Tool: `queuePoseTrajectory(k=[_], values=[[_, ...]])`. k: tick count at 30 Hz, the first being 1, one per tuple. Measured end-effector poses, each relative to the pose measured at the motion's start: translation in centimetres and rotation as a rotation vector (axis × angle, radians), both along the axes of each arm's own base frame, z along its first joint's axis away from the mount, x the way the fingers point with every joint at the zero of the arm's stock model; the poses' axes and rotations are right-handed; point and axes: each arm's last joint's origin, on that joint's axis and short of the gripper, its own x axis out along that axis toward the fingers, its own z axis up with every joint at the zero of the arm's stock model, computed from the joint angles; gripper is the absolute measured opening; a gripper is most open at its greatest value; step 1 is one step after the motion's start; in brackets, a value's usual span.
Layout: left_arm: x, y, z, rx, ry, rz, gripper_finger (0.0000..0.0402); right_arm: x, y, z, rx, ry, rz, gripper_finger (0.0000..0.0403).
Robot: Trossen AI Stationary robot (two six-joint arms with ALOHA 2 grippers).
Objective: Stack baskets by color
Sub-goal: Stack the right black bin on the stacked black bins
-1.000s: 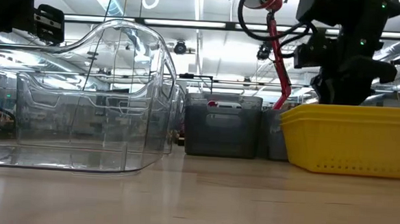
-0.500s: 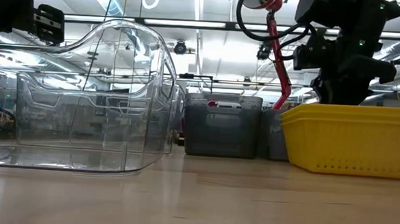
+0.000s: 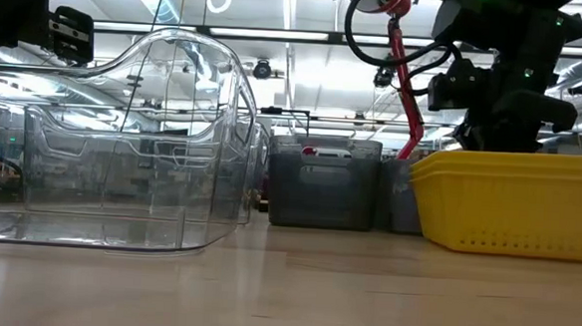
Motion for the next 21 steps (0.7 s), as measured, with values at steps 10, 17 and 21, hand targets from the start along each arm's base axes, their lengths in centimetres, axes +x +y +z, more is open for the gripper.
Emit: queuePoseTrajectory(k=[10,17,21], values=[[0.0,0.0,-0.01,0.0,0.0,0.0,0.0036,-0.01,0.04,-0.01,0.015,0.002,0.0,0.0111],[0.0,0.0,0.01,0.0,0.0,0.0,0.0028,-0.02,0.08,-0.02,0.028,0.004,0.003,0.0061],[0.0,0.0,0.0,0.0,0.0,0.0,0.0032,-0.02,0.08,-0.02,0.028,0.005,0.007,0.0026]])
